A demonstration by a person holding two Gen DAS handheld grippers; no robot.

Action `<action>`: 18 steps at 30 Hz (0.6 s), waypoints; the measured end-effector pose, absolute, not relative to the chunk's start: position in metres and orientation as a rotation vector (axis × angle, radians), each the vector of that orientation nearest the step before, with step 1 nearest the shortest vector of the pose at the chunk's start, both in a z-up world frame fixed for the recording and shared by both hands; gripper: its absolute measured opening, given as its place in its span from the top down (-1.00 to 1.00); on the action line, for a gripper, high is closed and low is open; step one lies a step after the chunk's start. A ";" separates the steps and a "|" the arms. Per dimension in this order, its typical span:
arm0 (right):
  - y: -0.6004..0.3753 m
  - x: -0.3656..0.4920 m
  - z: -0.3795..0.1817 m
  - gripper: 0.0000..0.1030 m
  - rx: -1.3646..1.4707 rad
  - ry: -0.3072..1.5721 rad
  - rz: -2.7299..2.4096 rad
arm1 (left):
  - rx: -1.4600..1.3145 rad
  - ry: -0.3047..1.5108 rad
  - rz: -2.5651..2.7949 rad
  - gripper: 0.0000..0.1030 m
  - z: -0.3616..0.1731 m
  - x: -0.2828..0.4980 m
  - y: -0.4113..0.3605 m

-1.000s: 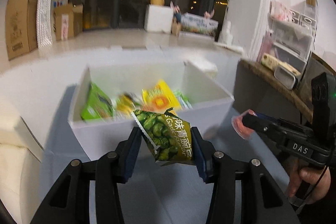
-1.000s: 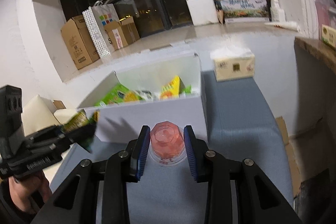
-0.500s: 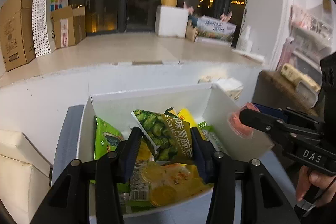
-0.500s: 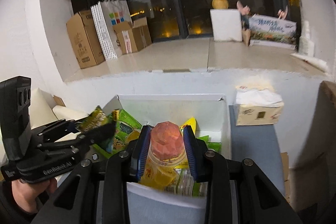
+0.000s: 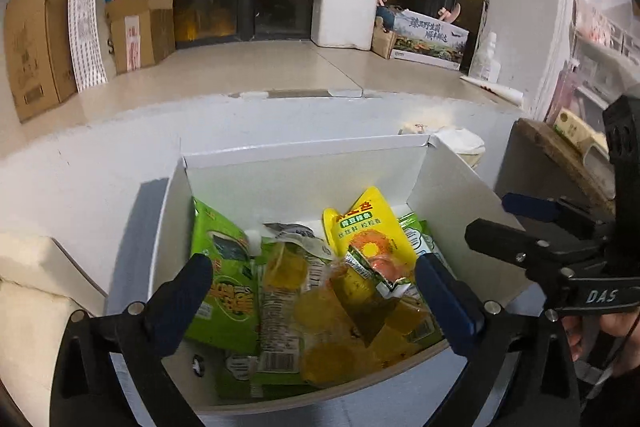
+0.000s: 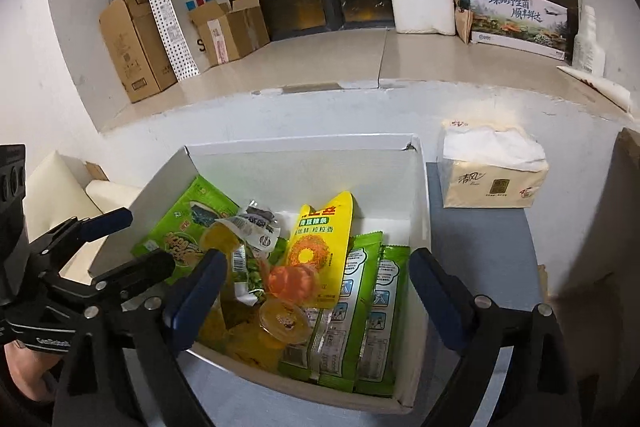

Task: Organize snacks

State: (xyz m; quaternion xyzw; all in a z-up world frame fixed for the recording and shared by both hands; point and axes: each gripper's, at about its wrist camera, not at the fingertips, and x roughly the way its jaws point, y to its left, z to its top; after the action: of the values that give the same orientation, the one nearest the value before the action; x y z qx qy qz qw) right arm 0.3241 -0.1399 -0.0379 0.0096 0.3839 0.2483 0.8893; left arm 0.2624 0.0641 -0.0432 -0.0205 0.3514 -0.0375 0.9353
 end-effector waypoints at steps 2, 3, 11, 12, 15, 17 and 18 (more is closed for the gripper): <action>-0.141 0.321 -0.033 -0.85 0.028 0.786 0.525 | -0.019 0.706 -0.056 -1.00 -0.038 0.260 0.062; -0.141 0.319 -0.028 -0.85 0.027 0.773 0.527 | -0.005 0.692 -0.034 -1.00 -0.033 0.257 0.062; -0.141 0.264 0.046 -0.85 -0.112 0.497 0.413 | -0.122 0.496 -0.023 -1.00 0.029 0.203 0.082; -0.142 0.256 0.054 -0.85 -0.118 0.474 0.391 | -0.122 0.490 -0.003 -1.00 0.036 0.195 0.083; -0.149 0.228 0.074 -0.86 -0.073 0.438 0.421 | -0.108 0.454 0.040 -1.00 0.050 0.168 0.083; -0.155 0.215 0.081 -0.86 -0.045 0.445 0.446 | -0.119 0.445 0.041 -1.00 0.056 0.152 0.084; -0.157 0.211 0.081 -0.86 -0.040 0.457 0.447 | -0.131 0.453 0.029 -1.00 0.058 0.143 0.085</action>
State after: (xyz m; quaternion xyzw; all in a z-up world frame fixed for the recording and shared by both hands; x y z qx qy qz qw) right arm 0.2107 -0.1571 0.0814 -0.0198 0.2247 0.2199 0.9491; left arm 0.1429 0.0847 0.0578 -0.0650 0.2243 0.0142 0.9723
